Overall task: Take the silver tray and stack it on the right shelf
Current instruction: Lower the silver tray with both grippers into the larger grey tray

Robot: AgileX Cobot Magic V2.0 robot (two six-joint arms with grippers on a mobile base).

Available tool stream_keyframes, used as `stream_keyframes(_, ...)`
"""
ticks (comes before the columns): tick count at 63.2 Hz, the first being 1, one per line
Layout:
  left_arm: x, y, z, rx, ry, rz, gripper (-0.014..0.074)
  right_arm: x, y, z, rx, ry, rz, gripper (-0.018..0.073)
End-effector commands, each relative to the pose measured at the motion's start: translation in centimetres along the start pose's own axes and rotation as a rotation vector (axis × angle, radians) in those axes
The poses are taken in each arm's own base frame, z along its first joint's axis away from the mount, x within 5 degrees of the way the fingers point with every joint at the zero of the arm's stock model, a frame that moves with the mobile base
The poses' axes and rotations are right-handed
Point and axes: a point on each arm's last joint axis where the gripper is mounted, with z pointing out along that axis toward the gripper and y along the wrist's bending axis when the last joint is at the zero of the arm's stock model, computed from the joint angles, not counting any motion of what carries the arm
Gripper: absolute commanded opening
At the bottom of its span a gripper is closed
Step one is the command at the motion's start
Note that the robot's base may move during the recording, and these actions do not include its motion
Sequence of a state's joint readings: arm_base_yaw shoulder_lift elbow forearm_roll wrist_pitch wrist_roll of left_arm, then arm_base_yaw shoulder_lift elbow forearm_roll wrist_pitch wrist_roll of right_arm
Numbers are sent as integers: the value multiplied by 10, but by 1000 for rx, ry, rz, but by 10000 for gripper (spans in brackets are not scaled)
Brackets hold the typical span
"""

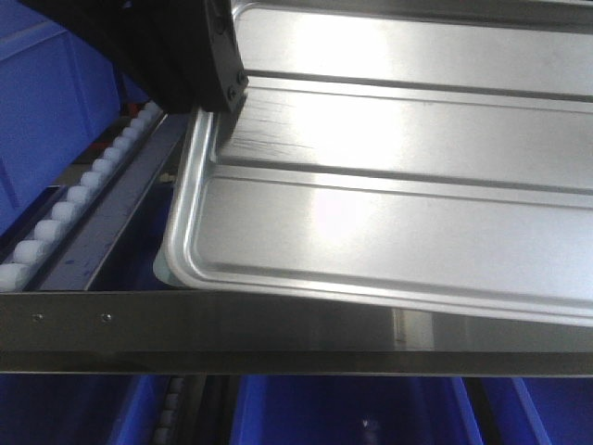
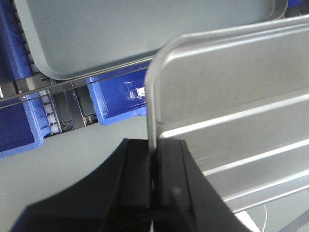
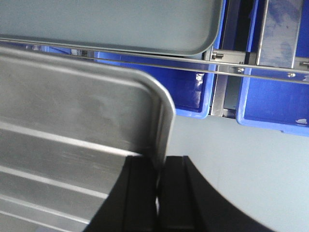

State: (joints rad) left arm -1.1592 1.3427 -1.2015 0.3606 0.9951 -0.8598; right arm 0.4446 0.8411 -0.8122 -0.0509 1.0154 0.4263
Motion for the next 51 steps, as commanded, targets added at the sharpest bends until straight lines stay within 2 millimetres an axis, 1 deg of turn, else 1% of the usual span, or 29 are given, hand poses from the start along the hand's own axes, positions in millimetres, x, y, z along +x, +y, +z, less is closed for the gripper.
stream_keyframes(1,-9,5,-16,-16,-75,39,-93,-14,1,-9,-1,-126,-42,57)
stream_keyframes(10,-14,7,-18,-32,-103,45,-93,-20,3,-16,-13,-159,-53,57)
stream_keyframes(14,-20,9,-21,-31,-129,33,-93,-26,5,-22,-20,-180,-67,57)
stream_keyframes(22,-39,17,-32,-27,-200,-6,-93,-45,12,-32,-29,-219,-75,57)
stream_keyframes(30,-61,29,-32,-43,-254,-43,-93,-71,23,-29,-23,-218,-99,57)
stream_keyframes(33,-67,33,-28,-58,-250,-50,-93,-83,28,-24,-18,-208,-116,57)
stream_keyframes(38,-78,38,-15,-72,-239,-56,-93,-100,35,-14,-2,-185,-136,57)
stream_keyframes(42,-86,41,0,-81,-232,-62,-93,-116,41,1,23,-162,-148,57)
stream_keyframes(48,-98,48,22,-98,-235,-79,-93,-132,46,24,62,-128,-169,57)
stream_keyframes(51,-101,52,34,-109,-227,-88,-93,-138,48,41,89,-97,-184,57)
